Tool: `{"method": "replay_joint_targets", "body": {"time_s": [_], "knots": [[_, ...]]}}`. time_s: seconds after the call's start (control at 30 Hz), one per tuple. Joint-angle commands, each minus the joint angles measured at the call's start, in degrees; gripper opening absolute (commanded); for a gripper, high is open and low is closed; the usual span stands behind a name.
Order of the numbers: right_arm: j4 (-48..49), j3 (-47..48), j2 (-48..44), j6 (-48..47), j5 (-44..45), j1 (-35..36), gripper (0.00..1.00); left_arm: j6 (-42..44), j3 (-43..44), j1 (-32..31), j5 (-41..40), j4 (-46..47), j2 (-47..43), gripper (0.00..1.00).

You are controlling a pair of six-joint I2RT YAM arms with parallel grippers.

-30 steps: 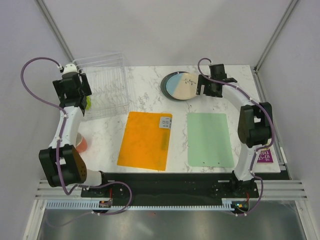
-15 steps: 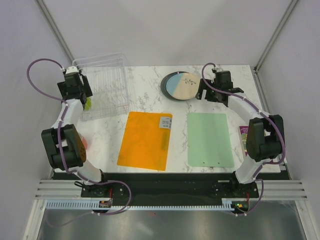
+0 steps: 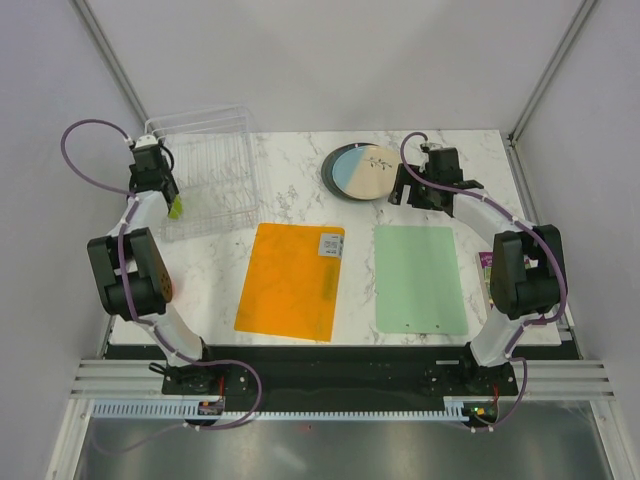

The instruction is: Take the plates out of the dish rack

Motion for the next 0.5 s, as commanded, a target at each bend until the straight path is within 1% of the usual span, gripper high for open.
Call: {"method": "replay_joint_targets", "body": {"time_s": [0.0, 0.03, 0.07, 0.1, 0.33, 0.43, 0.47], "knots": [[2.16, -0.54, -0.42, 0.02, -0.95, -0.11, 0.96, -1.52, 3.51, 0.26, 0.84, 3.78, 1.22, 0.38], [2.07, -0.45, -0.51, 0.02, -1.13, 0.06, 0.96, -1.52, 3.60, 0.26, 0.40, 3.87, 1.57, 0.10], [2.16, -0.62, -0.60, 0.02, -1.22, -0.11, 0.96, -1.61, 3.95, 0.17, -0.21, 3.87, 1.84, 0.06], [2.07, -0.71, -0.69, 0.02, -1.22, -0.03, 0.96, -1.43, 4.13, 0.26, -0.30, 3.79, 2.27, 0.03], [1.63, -1.59, -2.18, 0.02, -0.52, -0.20, 0.96, -0.91, 4.13, -0.18, -4.16, 3.78, 0.88, 0.02], [1.10, -1.94, -3.41, 0.02, 0.19, -0.20, 0.96, 1.64, 5.00, -1.58, -8.82, 3.96, -0.97, 0.02], [1.01, -1.86, -4.28, -0.07, 0.45, -0.12, 0.96, 4.43, 5.62, -2.72, -11.70, 4.66, -2.28, 0.02]]}}
